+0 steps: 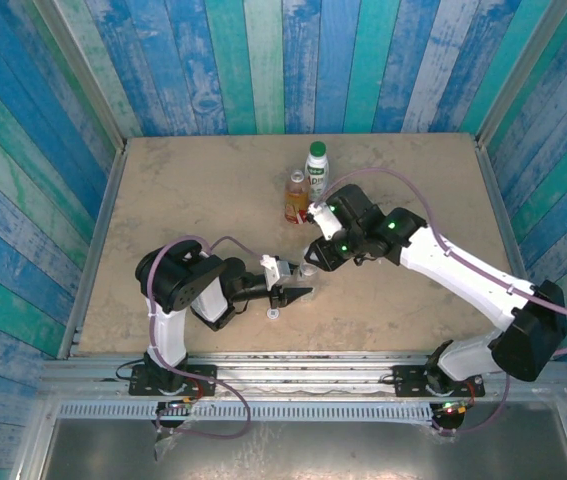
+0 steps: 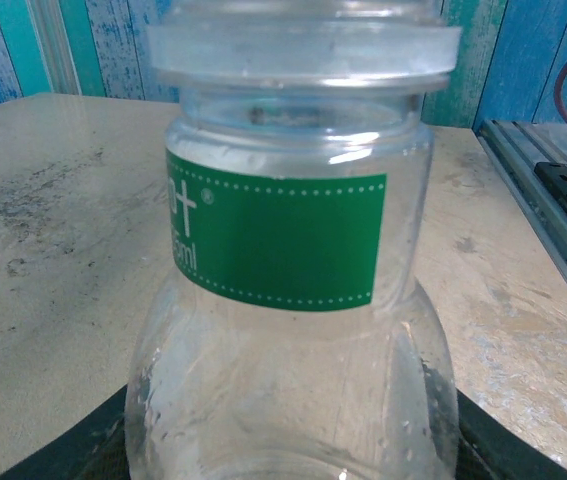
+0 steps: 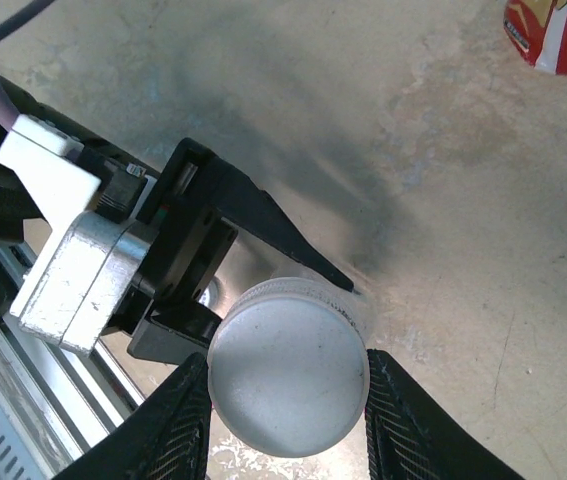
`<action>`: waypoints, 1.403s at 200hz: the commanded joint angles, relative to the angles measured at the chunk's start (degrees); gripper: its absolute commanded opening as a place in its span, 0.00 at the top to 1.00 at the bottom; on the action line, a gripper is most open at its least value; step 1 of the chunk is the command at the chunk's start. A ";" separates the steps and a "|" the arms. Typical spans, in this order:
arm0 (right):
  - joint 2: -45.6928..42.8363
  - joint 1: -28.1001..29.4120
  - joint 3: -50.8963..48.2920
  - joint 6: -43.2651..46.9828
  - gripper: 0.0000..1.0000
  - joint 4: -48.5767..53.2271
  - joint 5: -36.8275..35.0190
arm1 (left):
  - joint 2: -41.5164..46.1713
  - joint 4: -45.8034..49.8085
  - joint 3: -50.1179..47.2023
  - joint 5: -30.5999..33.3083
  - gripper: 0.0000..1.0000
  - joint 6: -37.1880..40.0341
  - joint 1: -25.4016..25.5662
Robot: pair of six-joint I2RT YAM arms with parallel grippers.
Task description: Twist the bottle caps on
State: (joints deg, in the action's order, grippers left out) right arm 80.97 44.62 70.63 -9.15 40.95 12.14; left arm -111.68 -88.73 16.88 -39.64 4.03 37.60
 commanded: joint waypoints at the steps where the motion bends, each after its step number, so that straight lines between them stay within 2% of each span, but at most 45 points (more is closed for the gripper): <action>1: 1.03 0.67 2.39 1.30 0.61 4.06 -0.90 | -2.03 1.36 0.29 -1.06 0.43 -0.43 -0.06; 235: 6.37 5.63 6.13 1.24 0.60 11.65 -6.28 | -0.78 2.01 0.34 -1.92 0.43 -0.98 0.01; 280: 6.99 5.90 6.62 0.52 0.57 12.15 -6.51 | -0.58 1.98 0.26 -2.04 0.43 -1.09 0.00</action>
State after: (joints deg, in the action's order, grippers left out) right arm 86.52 49.67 76.93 -8.16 50.06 5.80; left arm -111.68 -88.18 17.26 -40.97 3.64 37.54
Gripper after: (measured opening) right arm 0.432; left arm 0.570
